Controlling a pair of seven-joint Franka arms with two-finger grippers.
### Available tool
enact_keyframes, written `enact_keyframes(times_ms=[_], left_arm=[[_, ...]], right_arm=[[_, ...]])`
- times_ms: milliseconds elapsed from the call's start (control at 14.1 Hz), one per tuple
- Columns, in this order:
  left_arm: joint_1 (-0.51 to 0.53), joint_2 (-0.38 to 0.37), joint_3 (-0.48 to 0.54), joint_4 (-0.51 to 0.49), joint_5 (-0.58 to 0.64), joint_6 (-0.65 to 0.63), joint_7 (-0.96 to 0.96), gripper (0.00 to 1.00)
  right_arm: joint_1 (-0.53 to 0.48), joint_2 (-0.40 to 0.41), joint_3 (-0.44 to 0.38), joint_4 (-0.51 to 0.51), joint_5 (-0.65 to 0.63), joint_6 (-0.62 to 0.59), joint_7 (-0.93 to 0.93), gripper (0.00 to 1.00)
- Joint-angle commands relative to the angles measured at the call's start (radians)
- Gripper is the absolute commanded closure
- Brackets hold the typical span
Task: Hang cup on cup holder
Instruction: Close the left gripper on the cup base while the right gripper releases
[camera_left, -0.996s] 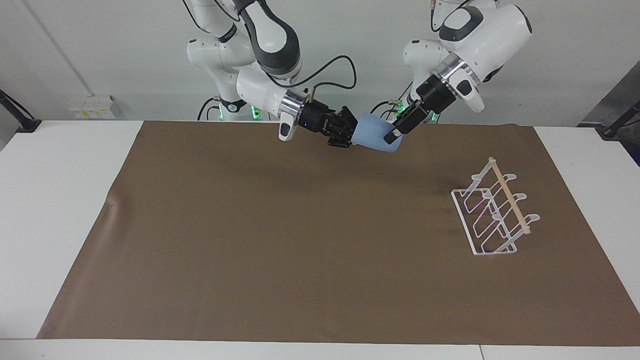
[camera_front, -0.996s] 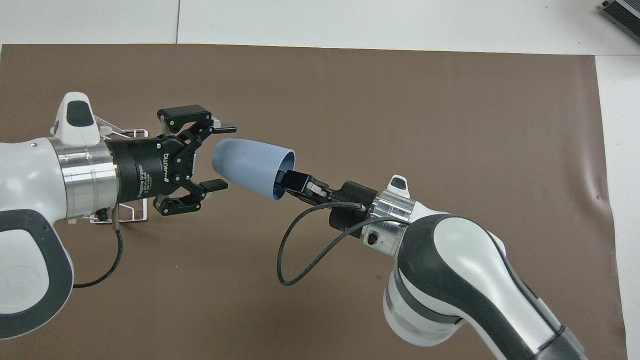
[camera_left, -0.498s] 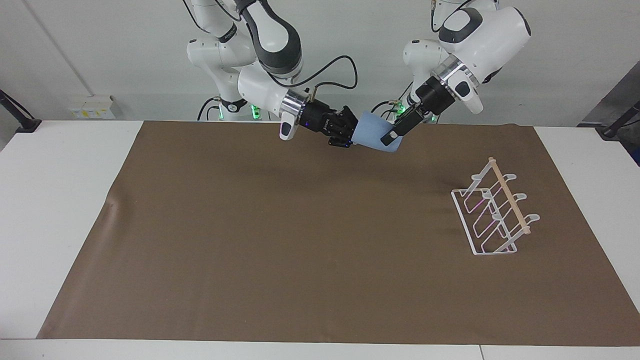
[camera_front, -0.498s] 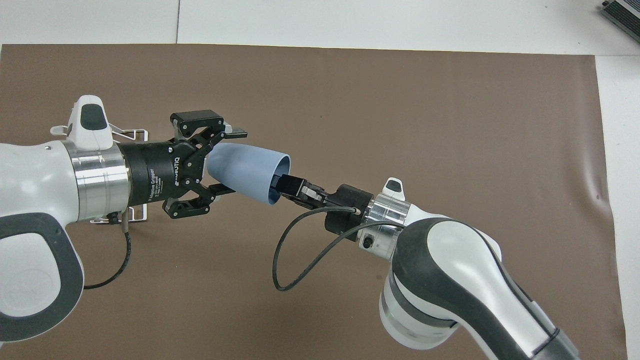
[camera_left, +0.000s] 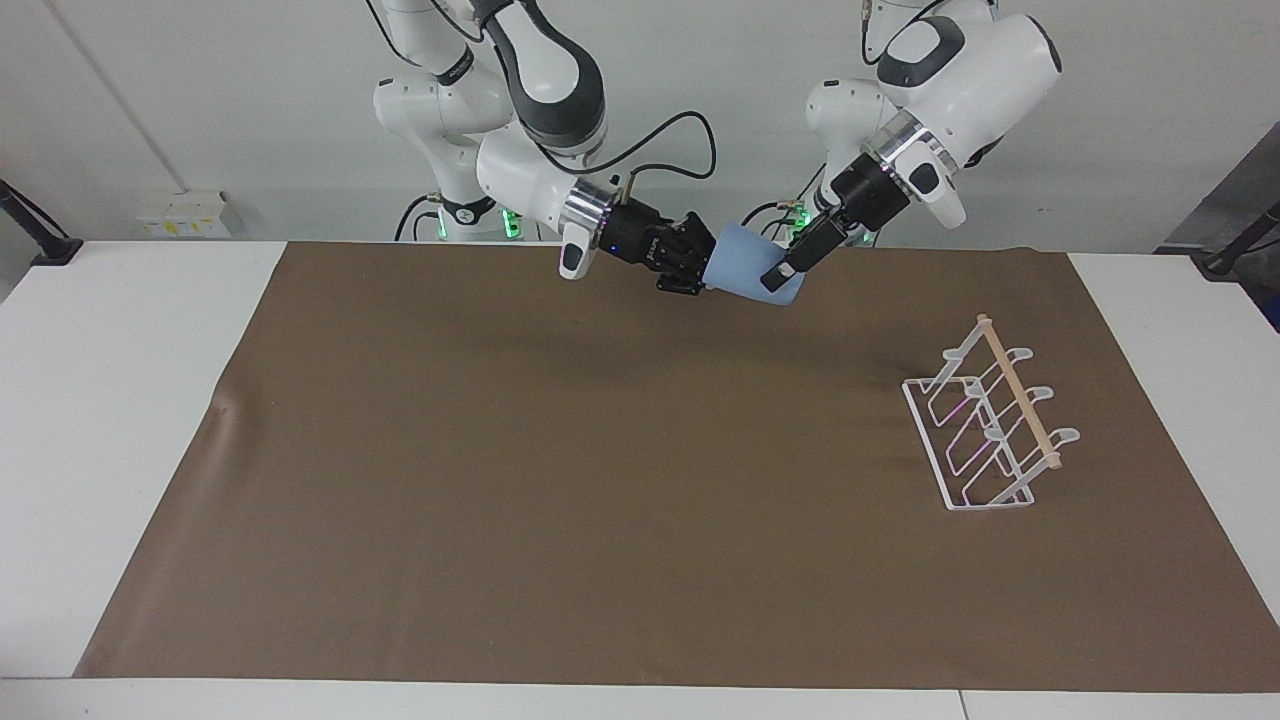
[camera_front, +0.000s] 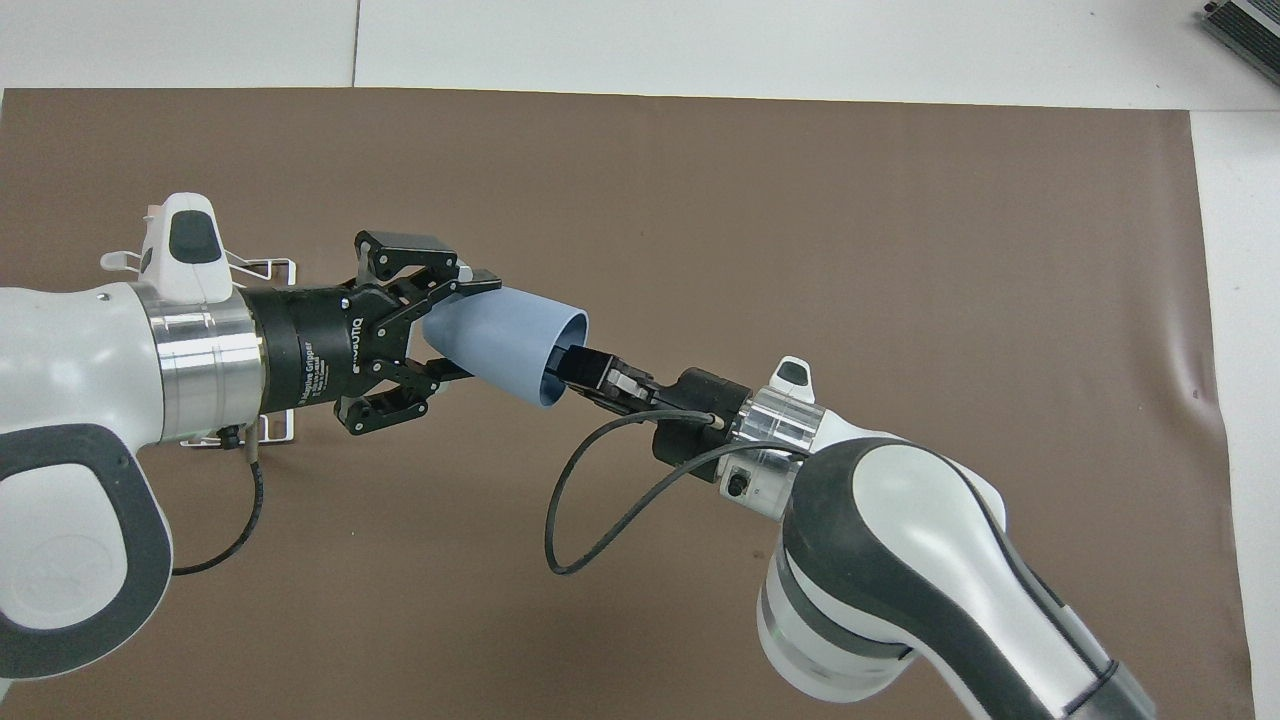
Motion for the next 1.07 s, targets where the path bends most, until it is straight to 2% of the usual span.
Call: enact_keyframes(times_ms=[0, 213, 569, 711, 996], left_arm=[[-0.004, 0.001, 0.01, 0.002, -0.021, 0.008, 0.017, 1.0], [-0.001, 0.001, 0.01, 0.002, -0.021, 0.008, 0.017, 1.0], [0.03, 0.003, 0.014, -0.001, -0.005, 0.014, 0.031, 1.0], [0.044, 0.003, 0.016, -0.004, 0.025, 0.014, 0.04, 1.0], [0.062, 0.006, 0.016, -0.004, 0.19, 0.016, 0.038, 1.0]], right_arm=[[0.003, -0.015, 0.014, -0.013, 0.019, 0.055, 0.013, 0.03], [0.005, -0.017, 0.036, -0.008, 0.019, 0.13, 0.013, 0.0], [0.003, -0.017, 0.031, -0.004, -0.001, 0.139, -0.002, 0.0], [0.002, -0.017, 0.019, -0.004, -0.083, 0.153, -0.007, 0.0], [-0.008, 0.002, -0.047, -0.004, -0.433, 0.156, -0.005, 0.0]])
